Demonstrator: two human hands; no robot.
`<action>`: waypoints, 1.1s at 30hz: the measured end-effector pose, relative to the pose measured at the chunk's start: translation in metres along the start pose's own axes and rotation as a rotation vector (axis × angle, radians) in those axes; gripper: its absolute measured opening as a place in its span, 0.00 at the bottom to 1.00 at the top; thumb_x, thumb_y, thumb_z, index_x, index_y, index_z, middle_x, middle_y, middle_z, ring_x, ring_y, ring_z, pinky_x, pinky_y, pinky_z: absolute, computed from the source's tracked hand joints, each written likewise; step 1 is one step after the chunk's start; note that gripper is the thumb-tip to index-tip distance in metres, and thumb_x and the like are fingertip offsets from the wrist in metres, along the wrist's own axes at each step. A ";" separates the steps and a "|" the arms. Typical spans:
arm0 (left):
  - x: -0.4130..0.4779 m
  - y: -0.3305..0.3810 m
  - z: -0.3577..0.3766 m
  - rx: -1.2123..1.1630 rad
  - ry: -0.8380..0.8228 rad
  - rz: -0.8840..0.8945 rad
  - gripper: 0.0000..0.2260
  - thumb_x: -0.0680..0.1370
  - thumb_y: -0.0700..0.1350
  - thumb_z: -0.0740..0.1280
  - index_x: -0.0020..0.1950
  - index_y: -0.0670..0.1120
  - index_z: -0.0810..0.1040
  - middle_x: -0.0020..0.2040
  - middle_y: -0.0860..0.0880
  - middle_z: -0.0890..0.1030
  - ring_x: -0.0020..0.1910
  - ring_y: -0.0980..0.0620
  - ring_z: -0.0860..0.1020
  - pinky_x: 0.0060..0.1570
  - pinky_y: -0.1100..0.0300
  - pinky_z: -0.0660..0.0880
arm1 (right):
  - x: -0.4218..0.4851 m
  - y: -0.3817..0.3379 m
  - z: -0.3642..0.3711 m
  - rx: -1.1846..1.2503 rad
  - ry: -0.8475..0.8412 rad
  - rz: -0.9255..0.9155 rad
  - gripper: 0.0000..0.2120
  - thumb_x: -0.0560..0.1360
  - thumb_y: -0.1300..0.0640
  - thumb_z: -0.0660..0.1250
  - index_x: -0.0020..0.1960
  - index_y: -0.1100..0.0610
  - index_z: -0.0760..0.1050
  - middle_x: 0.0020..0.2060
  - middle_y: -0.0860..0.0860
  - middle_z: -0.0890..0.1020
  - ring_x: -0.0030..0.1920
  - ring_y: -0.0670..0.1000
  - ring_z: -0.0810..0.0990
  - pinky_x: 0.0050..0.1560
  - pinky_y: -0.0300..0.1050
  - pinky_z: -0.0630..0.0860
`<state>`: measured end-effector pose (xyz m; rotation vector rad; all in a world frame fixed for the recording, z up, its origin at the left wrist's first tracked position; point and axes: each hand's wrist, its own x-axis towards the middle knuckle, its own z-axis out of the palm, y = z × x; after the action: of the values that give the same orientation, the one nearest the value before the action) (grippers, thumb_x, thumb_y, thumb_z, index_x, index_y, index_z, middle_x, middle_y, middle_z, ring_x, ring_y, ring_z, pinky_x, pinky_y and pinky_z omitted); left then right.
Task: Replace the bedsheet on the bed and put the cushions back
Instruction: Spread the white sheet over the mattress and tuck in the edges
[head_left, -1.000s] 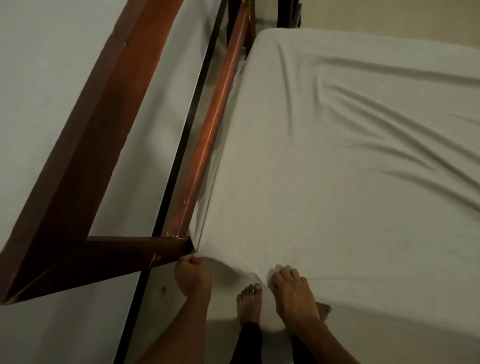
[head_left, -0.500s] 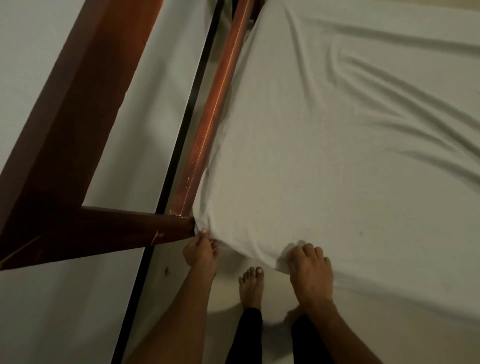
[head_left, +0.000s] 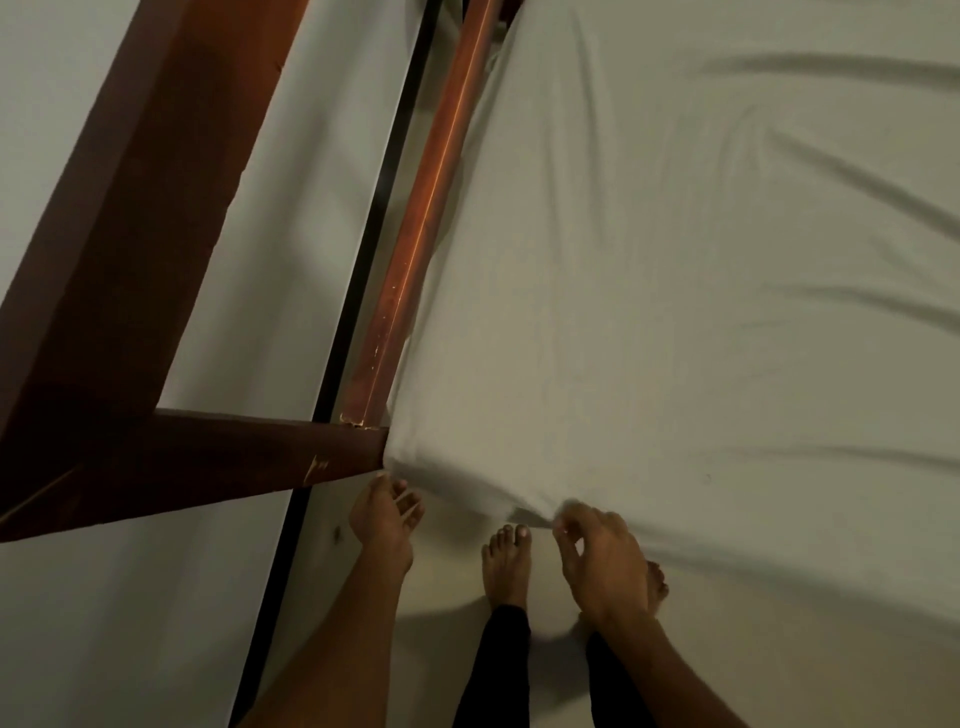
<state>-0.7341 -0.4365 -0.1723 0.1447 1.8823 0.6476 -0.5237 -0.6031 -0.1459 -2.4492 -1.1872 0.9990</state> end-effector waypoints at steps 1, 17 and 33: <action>0.002 -0.004 -0.003 0.011 -0.026 -0.046 0.08 0.82 0.45 0.67 0.46 0.43 0.79 0.40 0.47 0.81 0.35 0.48 0.78 0.38 0.54 0.77 | -0.003 0.001 -0.002 0.094 0.002 0.052 0.06 0.78 0.53 0.70 0.47 0.43 0.76 0.40 0.38 0.80 0.42 0.39 0.77 0.39 0.35 0.75; 0.016 -0.020 -0.004 0.164 0.088 -0.102 0.12 0.85 0.42 0.59 0.66 0.39 0.74 0.46 0.44 0.77 0.38 0.48 0.77 0.50 0.51 0.75 | 0.033 0.058 0.030 1.604 0.027 1.154 0.13 0.85 0.57 0.59 0.65 0.60 0.77 0.64 0.59 0.82 0.54 0.58 0.83 0.44 0.51 0.81; 0.027 -0.019 0.023 -0.159 -0.234 -0.120 0.18 0.82 0.55 0.65 0.65 0.45 0.81 0.62 0.40 0.82 0.60 0.40 0.81 0.61 0.42 0.78 | 0.042 0.018 0.033 2.223 -0.050 0.674 0.20 0.74 0.44 0.76 0.64 0.47 0.80 0.74 0.54 0.75 0.74 0.60 0.73 0.75 0.64 0.63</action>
<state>-0.7204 -0.4337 -0.2106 0.0038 1.5956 0.6655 -0.5173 -0.5849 -0.1985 -0.7370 0.8051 1.2133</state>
